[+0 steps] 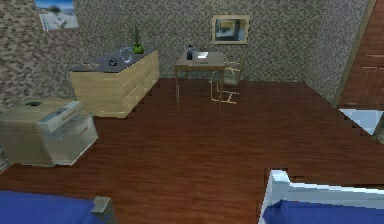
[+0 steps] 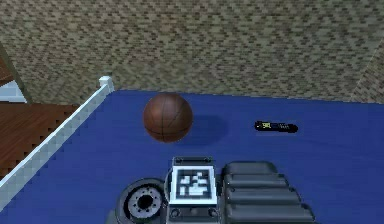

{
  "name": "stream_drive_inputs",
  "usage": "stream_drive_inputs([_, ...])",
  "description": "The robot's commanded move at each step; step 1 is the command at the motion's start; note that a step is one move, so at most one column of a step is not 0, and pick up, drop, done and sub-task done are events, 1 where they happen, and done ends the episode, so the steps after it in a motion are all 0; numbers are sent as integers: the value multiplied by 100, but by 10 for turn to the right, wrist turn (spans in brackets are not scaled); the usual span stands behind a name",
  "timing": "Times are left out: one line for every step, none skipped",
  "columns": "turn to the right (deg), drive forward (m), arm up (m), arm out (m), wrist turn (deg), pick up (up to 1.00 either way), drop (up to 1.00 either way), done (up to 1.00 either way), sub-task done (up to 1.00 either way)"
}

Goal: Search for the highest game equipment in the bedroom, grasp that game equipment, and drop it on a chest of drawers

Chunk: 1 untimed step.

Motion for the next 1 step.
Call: stream_drive_inputs([0, 0, 0, 36, 0, 0, 0, 0, 0])
